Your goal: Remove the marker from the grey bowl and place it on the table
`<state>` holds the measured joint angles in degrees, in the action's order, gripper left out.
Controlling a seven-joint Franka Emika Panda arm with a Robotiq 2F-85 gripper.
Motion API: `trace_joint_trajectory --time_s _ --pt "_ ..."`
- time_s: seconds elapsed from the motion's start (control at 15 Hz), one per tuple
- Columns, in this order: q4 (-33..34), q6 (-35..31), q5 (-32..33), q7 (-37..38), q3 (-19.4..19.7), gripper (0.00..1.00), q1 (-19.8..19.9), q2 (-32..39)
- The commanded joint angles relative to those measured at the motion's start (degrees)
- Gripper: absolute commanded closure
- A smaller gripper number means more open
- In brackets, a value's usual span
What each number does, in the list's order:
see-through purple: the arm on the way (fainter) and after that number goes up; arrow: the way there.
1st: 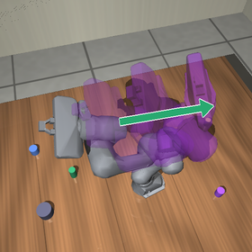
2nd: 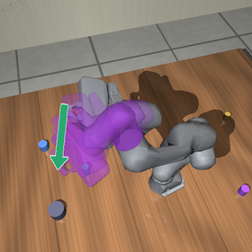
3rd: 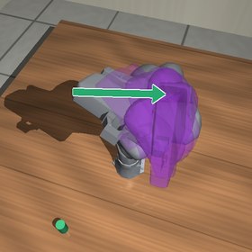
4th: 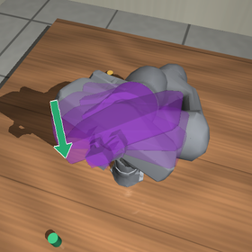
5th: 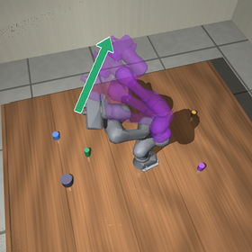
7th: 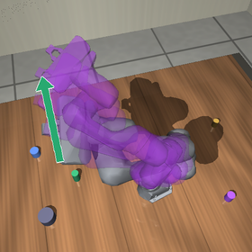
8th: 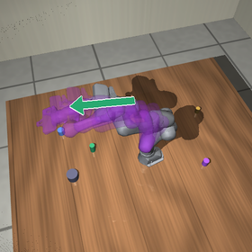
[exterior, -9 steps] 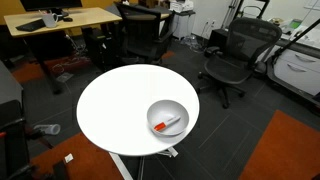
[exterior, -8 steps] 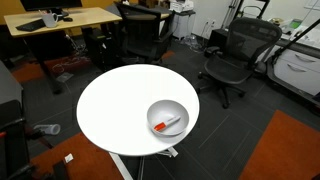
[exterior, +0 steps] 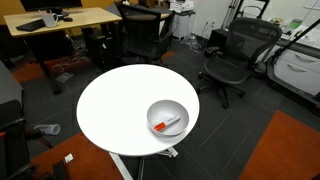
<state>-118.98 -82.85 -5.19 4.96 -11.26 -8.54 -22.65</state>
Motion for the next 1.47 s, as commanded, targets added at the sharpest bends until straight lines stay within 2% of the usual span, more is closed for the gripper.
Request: trace_joint_trajectory --time_s 0.0,0.53,0.67,1.0,1.4 --pt "0.54 -1.58 0.63 -0.95 1.20 0.00 0.51 0.69" --pt "0.87 -12.04 1.75 -3.65 7.03 0.00 3.99 2.98" --pt "0.39 -16.07 4.25 -3.65 7.90 0.00 5.33 3.70" --pt "0.56 -26.15 5.90 -6.60 11.97 0.00 8.10 8.38" --pt "2.77 -33.83 3.32 -12.63 17.32 0.00 11.36 16.45"
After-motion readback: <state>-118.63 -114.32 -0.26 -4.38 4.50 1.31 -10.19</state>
